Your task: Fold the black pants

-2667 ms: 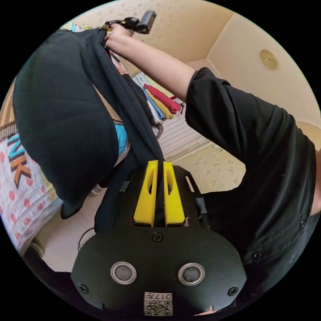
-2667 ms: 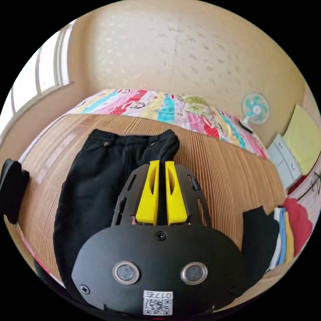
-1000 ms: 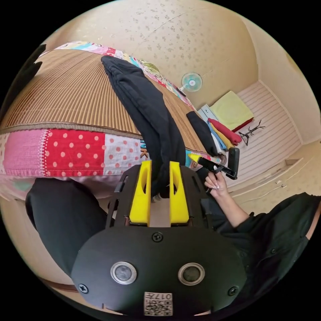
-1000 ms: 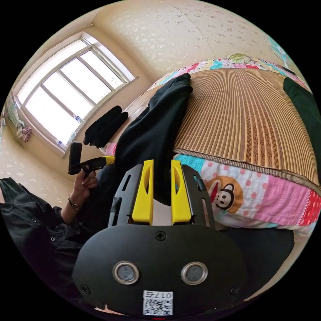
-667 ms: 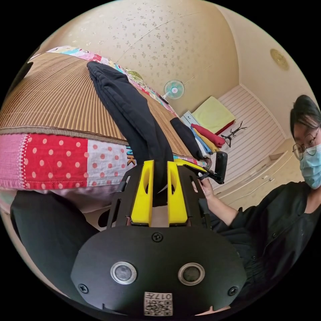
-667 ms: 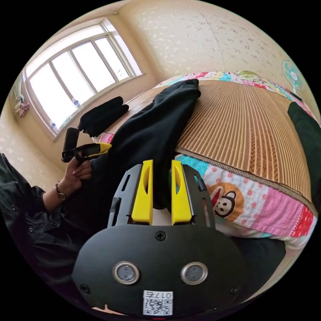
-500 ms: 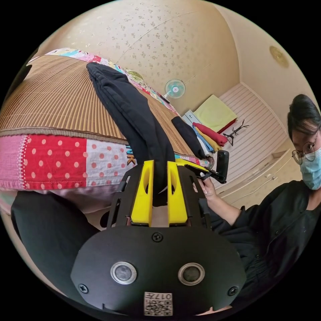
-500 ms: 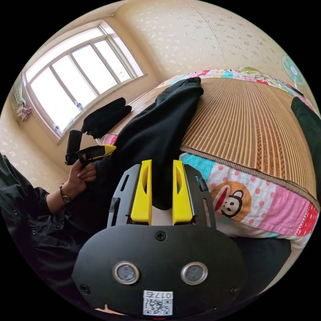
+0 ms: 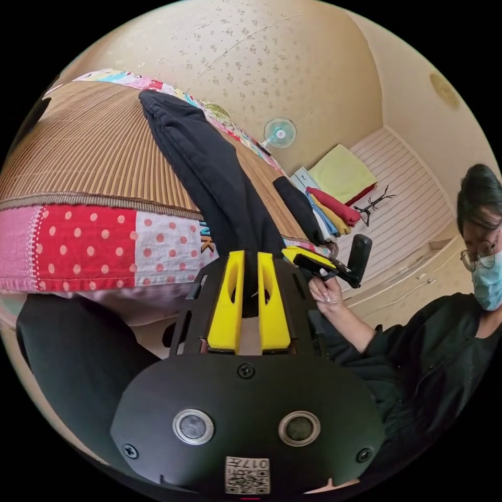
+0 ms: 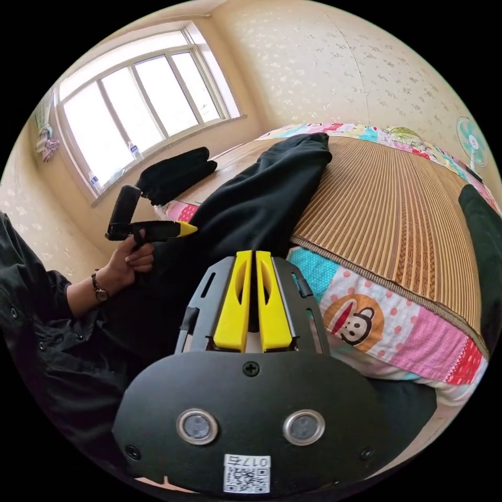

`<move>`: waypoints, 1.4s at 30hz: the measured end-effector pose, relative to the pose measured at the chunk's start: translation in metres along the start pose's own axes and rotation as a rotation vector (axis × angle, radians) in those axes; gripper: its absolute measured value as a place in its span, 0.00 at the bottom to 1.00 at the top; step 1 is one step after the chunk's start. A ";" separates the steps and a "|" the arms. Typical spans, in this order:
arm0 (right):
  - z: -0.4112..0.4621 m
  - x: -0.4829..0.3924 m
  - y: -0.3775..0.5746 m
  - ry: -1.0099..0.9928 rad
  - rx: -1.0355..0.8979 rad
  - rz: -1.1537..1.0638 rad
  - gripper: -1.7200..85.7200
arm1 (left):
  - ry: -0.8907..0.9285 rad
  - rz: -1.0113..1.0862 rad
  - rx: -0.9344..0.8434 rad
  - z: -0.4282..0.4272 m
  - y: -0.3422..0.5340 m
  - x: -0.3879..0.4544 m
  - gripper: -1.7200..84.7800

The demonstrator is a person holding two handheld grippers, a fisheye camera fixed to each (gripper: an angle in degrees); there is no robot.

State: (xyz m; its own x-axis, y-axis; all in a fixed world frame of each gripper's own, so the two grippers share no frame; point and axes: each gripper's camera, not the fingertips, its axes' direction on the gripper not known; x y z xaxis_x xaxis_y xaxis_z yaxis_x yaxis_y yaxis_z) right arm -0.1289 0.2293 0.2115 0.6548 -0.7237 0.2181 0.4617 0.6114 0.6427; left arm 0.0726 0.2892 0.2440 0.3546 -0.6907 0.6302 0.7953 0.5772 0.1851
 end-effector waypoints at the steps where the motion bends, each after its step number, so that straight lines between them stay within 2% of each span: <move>1: -0.012 0.010 0.003 -0.070 0.056 0.031 0.04 | 0.030 0.013 0.011 -0.002 0.000 0.000 0.07; 3: -0.029 0.032 0.008 -0.198 0.142 0.089 0.04 | 0.107 0.043 0.014 -0.007 -0.002 -0.001 0.07; 5: -0.037 0.053 0.013 -0.286 0.169 0.147 0.04 | 0.057 0.014 -0.048 0.001 -0.005 -0.004 0.07; 8: -0.019 0.066 0.005 -0.166 -0.010 0.231 0.04 | -0.182 -0.027 -0.217 0.031 -0.010 0.000 0.07; 9: -0.010 0.059 0.000 -0.089 -0.069 0.199 0.04 | -0.250 0.007 -0.230 0.037 -0.012 0.007 0.07; 12: -0.012 0.028 -0.008 0.019 -0.052 0.022 0.04 | -0.301 0.083 -0.225 0.037 -0.015 0.020 0.07; 15: -0.012 0.026 -0.007 0.075 -0.053 0.008 0.05 | -0.266 0.042 -0.186 0.028 -0.017 0.013 0.07; 20: -0.025 0.065 -0.005 -0.065 0.052 0.152 0.09 | -0.173 -0.032 -0.020 -0.002 -0.018 -0.005 0.12; 25: -0.012 0.091 -0.006 -0.080 0.004 0.236 0.12 | -0.175 -0.081 -0.110 0.014 -0.029 -0.015 0.20; 30: -0.003 0.087 -0.012 -0.041 -0.023 0.163 0.13 | -0.172 -0.072 -0.240 0.039 -0.039 -0.018 0.17; 34: 0.013 0.096 -0.015 -0.142 -0.081 0.141 0.13 | -0.183 -0.093 -0.236 0.038 -0.044 -0.024 0.14; 42: 0.019 0.141 -0.012 -0.329 -0.046 0.238 0.12 | -0.145 -0.117 -0.226 0.036 -0.054 -0.031 0.15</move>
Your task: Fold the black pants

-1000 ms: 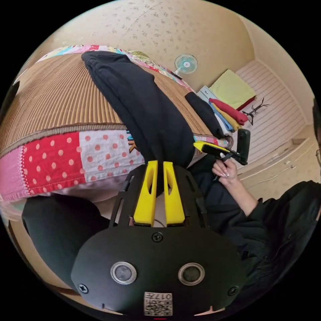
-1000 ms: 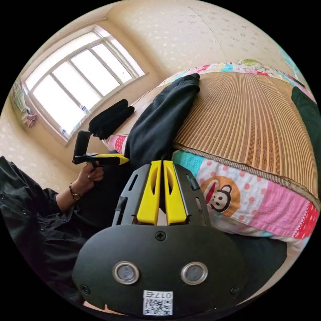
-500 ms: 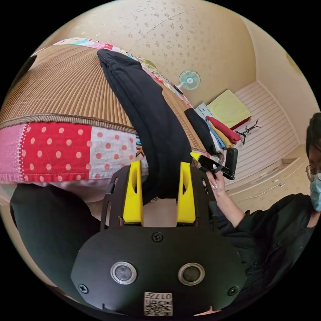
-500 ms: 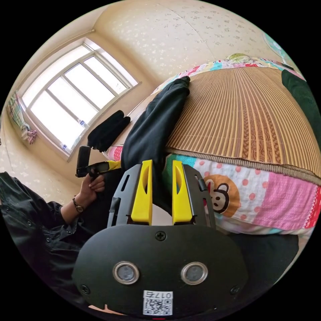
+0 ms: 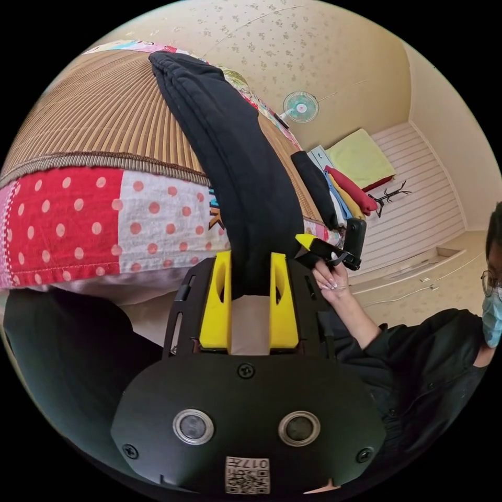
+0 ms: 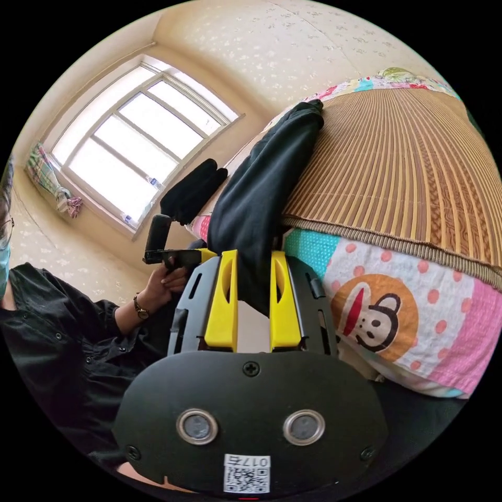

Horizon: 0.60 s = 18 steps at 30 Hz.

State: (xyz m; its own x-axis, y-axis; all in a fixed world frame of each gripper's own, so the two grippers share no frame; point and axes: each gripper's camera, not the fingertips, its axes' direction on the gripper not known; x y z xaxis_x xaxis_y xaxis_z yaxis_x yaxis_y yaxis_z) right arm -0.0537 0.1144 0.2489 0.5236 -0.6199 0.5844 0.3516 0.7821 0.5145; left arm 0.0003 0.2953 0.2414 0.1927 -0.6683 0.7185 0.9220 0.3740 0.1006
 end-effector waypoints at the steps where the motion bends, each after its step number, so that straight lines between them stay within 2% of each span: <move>1: 0.000 0.006 -0.001 -0.022 0.001 0.013 0.12 | -0.002 0.000 -0.001 0.000 -0.001 0.000 0.15; 18: 0.006 0.039 -0.020 -0.060 0.009 0.027 0.11 | 0.018 0.002 -0.007 0.005 -0.017 0.001 0.15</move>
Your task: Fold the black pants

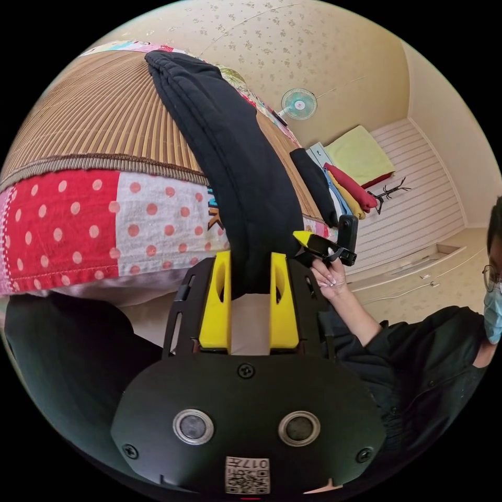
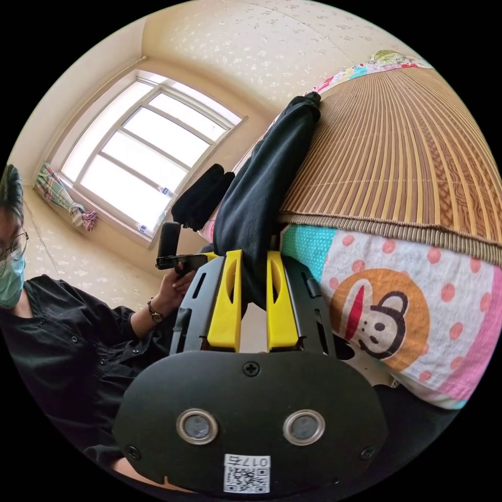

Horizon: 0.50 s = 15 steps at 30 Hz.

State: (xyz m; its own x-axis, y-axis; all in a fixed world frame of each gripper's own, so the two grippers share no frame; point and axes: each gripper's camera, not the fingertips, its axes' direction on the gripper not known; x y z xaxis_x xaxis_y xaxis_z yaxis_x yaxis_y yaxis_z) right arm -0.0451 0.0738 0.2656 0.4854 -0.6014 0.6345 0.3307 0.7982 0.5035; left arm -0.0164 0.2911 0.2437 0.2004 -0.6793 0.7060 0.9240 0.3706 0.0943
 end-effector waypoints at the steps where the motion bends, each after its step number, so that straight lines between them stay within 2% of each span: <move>1: 0.001 0.002 -0.001 -0.001 0.001 0.001 0.11 | 0.002 0.000 0.000 0.000 0.000 0.000 0.15; 11: 0.013 0.013 -0.014 -0.032 -0.038 0.014 0.07 | 0.008 0.020 0.011 0.006 -0.003 0.010 0.16; 15: 0.034 -0.022 -0.022 0.113 -0.152 -0.181 0.07 | -0.073 0.014 0.117 -0.007 0.005 0.019 0.17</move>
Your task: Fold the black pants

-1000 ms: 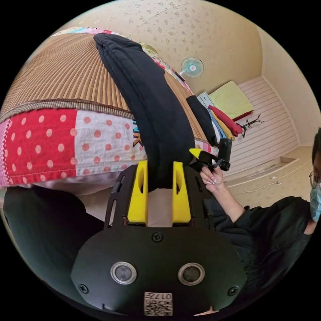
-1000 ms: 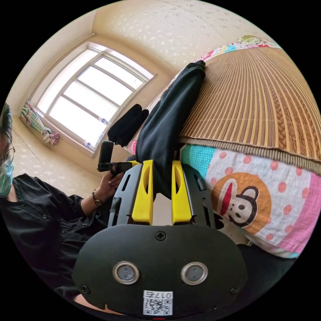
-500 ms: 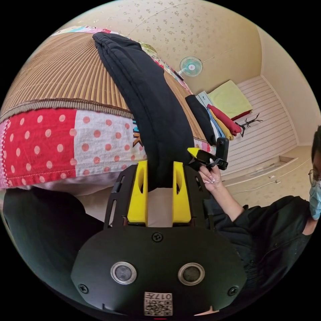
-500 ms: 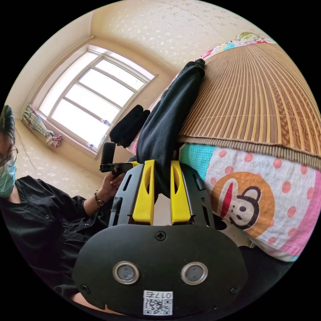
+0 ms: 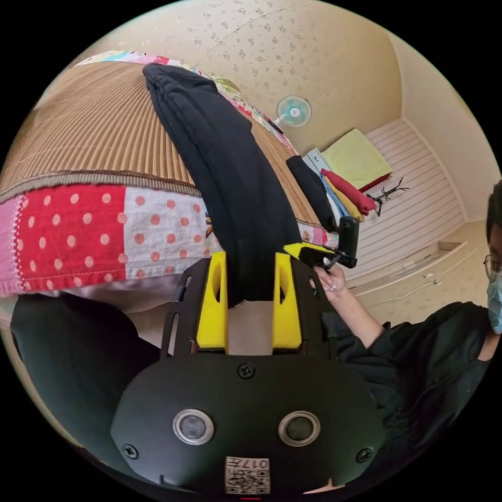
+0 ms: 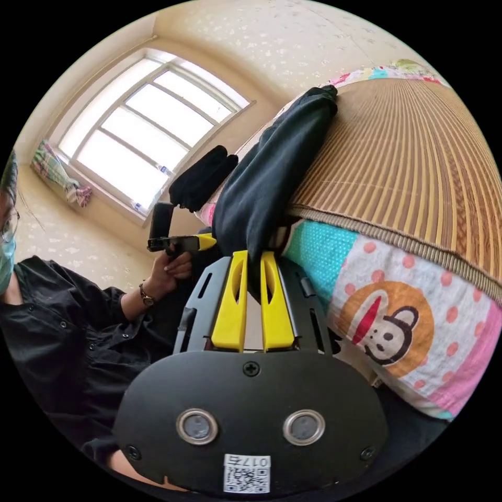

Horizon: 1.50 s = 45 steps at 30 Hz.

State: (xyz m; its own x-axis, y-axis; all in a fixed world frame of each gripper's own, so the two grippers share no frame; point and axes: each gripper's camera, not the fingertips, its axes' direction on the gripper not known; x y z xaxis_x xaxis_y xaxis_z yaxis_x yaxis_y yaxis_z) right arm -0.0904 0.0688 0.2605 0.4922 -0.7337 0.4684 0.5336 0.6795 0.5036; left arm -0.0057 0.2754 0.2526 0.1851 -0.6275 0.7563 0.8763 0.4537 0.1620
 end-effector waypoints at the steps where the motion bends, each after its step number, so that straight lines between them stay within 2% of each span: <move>1: 0.006 -0.005 -0.003 0.009 -0.028 -0.030 0.07 | 0.000 -0.010 0.004 0.000 0.001 -0.001 0.17; 6: 0.011 0.010 -0.010 -0.062 -0.054 0.042 0.11 | -0.001 -0.068 0.091 -0.008 0.008 -0.004 0.17; 11: -0.016 0.017 -0.006 -0.067 0.129 0.072 0.13 | 0.004 -0.096 0.223 -0.023 0.020 -0.005 0.16; 14: -0.011 0.021 -0.010 -0.084 0.117 0.093 0.13 | 0.091 -0.115 0.125 -0.002 0.014 -0.013 0.16; 17: 0.007 0.016 -0.017 -0.047 0.028 0.084 0.11 | 0.068 -0.119 0.023 0.016 0.010 -0.008 0.15; 20: 0.008 0.004 -0.021 -0.014 -0.007 0.012 0.09 | 0.016 -0.098 0.024 0.017 0.016 0.003 0.14; 22: 0.008 -0.001 -0.023 -0.069 -0.048 -0.032 0.08 | -0.005 -0.085 0.044 0.014 0.021 0.009 0.13; 26: 0.006 0.000 -0.027 -0.083 -0.084 -0.004 0.10 | -0.022 -0.092 0.085 0.010 0.032 0.015 0.14; 29: -0.011 0.007 -0.025 -0.104 -0.013 0.041 0.13 | 0.010 -0.119 0.120 0.006 0.042 0.012 0.15; 31: -0.030 0.015 -0.018 -0.158 0.090 0.091 0.14 | 0.028 -0.130 0.161 0.001 0.049 0.010 0.15; 33: -0.035 0.024 -0.011 -0.226 0.145 0.144 0.15 | 0.082 -0.149 0.130 0.007 0.053 0.004 0.15; 39: -0.046 0.038 0.003 -0.346 0.168 0.240 0.11 | 0.051 -0.109 0.099 0.006 0.070 0.018 0.12; 43: -0.078 0.023 0.013 -0.495 0.219 0.152 0.06 | 0.132 0.011 0.145 -0.018 0.087 0.040 0.10; 45: -0.100 0.002 0.018 -0.556 0.263 0.062 0.06 | 0.253 0.077 0.209 -0.045 0.100 0.059 0.10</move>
State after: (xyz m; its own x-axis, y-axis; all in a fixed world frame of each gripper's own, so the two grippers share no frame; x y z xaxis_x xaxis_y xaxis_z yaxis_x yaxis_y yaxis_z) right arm -0.0112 0.0792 0.1983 0.0470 -0.6302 0.7750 0.2931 0.7504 0.5924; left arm 0.1132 0.2550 0.2849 0.3748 -0.7119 0.5940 0.7503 0.6092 0.2567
